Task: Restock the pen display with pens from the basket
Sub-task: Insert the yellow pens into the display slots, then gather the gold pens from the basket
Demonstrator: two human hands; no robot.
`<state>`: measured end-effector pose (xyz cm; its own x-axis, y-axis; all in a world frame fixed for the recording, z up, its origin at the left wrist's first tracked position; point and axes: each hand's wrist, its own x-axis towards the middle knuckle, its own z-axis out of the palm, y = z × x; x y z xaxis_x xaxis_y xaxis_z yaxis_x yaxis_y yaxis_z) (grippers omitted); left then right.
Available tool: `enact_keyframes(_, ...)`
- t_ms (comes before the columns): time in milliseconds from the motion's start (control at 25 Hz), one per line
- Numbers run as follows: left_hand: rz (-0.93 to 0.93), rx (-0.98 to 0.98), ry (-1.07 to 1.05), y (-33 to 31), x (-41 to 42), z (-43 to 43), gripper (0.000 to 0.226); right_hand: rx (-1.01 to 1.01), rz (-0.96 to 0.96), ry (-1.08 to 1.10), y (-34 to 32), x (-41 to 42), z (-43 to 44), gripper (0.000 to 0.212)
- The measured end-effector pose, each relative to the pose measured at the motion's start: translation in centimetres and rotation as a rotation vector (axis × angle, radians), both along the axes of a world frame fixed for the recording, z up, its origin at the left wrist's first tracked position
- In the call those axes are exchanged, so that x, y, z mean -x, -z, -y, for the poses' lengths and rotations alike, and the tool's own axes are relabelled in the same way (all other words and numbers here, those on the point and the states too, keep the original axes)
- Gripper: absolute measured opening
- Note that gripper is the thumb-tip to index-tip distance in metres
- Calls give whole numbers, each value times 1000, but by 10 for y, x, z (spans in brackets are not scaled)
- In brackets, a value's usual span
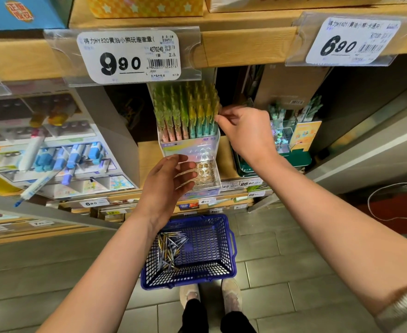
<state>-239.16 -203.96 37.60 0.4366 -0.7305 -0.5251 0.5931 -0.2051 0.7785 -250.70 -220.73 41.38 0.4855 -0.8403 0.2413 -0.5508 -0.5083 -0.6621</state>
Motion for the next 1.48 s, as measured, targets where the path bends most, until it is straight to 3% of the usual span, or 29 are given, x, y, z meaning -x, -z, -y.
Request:
enact_keyframes(280,10,5,11,-7,1,0,20,-174,-51,47,2,-4,3,21)
enact_keyframes(360,0,14,17,-13,4,0,19,-357,10,55,1,1,-2,25)
enact_keyframes(520,-3,12,-6,-33,19,-5,22,-918,324,22,-13,25,-23,45)
enact_keyframes(600,12,17,-14,-43,28,-13,25,-1079,419,-47,-21,42,-38,47)
enact_keyframes(880,-8,45,-104,-48,67,-60,27,-1224,472,-207,-19,99,-101,37)
enact_keyframes(1080,-29,3,-95,-13,87,-95,30,-1248,370,-205,23,118,-137,20)
enact_keyframes(1320,-112,-133,-103,73,76,-149,30,-1282,179,-99,109,115,-180,22)
enact_keyframes(1480,-140,-241,-136,159,60,-201,26,-1292,78,-108,202,104,-217,21)
